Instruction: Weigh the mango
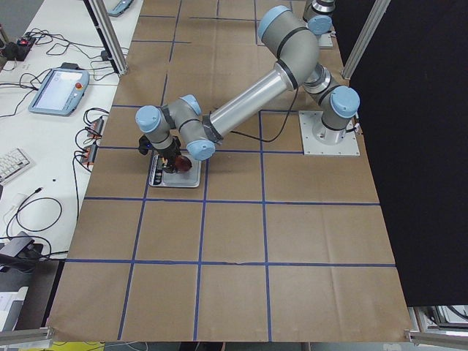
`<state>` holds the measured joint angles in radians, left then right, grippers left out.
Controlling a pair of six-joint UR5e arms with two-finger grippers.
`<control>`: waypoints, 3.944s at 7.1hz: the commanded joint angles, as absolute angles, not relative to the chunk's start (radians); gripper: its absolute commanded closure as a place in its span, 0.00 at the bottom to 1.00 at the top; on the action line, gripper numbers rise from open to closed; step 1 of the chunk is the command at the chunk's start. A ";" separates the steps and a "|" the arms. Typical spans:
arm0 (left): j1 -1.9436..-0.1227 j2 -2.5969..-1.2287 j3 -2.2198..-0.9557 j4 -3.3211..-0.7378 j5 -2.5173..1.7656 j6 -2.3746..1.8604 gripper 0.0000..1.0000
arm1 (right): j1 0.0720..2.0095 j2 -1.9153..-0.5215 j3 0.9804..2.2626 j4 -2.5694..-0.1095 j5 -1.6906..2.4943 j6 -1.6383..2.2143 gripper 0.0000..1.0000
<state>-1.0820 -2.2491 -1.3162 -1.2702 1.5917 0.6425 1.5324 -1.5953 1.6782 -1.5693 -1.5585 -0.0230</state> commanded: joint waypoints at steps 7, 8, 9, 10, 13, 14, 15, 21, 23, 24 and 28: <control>-1.467 -1.755 -1.462 -1.540 1.597 0.038 0.00 | 1.532 -1.595 1.678 -1.569 -1.559 -0.023 0.00; -1.556 -1.741 -1.480 -1.528 1.535 -0.039 0.00 | 1.532 -1.595 1.678 -1.569 -1.559 -0.023 0.00; -1.574 -1.727 -1.483 -1.520 1.532 -0.034 0.00 | 1.532 -1.595 1.678 -1.569 -1.559 -0.023 0.00; -1.577 -1.742 -1.485 -1.513 1.529 -0.041 0.00 | 1.532 -1.595 1.678 -1.569 -1.559 -0.023 0.00; -1.569 -1.733 -1.488 -1.489 1.537 0.006 0.00 | 1.532 -1.595 1.678 -1.569 -1.559 -0.023 0.00; -1.568 -1.729 -1.488 -1.491 1.539 0.020 0.00 | 1.532 -1.595 1.678 -1.569 -1.559 -0.023 0.00; -1.569 -1.724 -1.491 -1.491 1.539 0.024 0.00 | 1.532 -1.595 1.678 -1.569 -1.559 -0.023 0.00; -1.563 -1.677 -1.563 -1.488 1.539 0.026 0.00 | 1.532 -1.595 1.678 -1.569 -1.559 -0.023 0.00; -1.546 -1.672 -1.568 -1.488 1.539 0.026 0.00 | 1.532 -1.595 1.678 -1.569 -1.559 -0.023 0.00; -1.546 -1.672 -1.568 -1.486 1.539 0.025 0.00 | 1.532 -1.595 1.678 -1.569 -1.559 -0.023 0.00; -1.539 -1.672 -1.568 -1.488 1.539 0.026 0.00 | 1.532 -1.595 1.678 -1.569 -1.559 -0.023 0.00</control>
